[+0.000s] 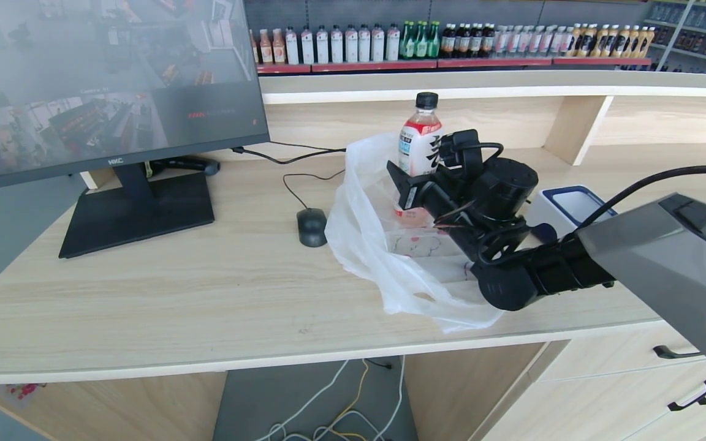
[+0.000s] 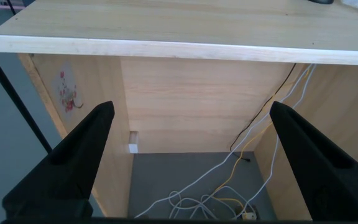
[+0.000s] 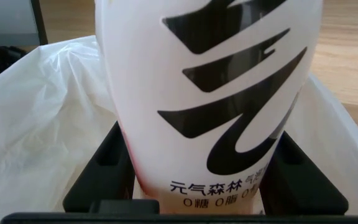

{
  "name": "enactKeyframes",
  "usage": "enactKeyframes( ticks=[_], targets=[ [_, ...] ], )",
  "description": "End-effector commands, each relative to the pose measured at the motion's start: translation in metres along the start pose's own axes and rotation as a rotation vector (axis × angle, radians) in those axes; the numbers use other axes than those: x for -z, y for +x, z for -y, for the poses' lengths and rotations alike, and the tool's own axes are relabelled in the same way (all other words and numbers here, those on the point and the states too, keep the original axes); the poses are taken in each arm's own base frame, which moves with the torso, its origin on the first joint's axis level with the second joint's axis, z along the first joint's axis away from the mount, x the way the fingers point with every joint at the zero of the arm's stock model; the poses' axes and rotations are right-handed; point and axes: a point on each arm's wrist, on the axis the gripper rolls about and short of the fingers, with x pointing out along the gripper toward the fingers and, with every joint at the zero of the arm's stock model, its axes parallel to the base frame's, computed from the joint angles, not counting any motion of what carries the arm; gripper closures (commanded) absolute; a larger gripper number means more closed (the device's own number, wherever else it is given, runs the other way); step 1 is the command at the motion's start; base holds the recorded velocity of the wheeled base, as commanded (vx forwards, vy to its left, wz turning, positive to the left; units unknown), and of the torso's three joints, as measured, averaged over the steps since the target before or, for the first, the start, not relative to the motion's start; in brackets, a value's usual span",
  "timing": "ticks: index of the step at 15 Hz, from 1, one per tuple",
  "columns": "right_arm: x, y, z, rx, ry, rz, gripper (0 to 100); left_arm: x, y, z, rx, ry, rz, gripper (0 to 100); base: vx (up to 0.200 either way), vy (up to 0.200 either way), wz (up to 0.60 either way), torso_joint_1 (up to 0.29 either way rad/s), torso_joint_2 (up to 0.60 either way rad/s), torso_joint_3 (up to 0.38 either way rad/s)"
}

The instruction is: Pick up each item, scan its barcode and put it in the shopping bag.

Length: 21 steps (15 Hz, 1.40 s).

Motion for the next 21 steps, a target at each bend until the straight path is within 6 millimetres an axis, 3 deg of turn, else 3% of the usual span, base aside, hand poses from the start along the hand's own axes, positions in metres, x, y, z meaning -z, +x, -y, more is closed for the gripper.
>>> enactKeyframes(
  ticks=[1, 8, 21],
  targets=[
    [0.004, 0.000, 0.000, 0.001, 0.000, -0.009, 100, 0.000, 0.000, 0.000, -0.001, 0.000, 0.001, 0, 0.000, 0.000, 0.00, 0.000, 0.00, 0.000],
    [0.014, -0.006, 0.001, 0.004, 0.029, -0.052, 100, 0.000, 0.000, 0.000, -0.001, 0.000, 0.001, 0, 0.000, 0.000, 0.00, 0.000, 0.00, 0.000],
    [0.017, -0.008, 0.004, 0.012, 0.030, -0.063, 100, 0.000, 0.000, 0.000, -0.001, 0.000, 0.001, 0, 0.000, 0.000, 0.00, 0.000, 0.00, 0.000]
  ],
)
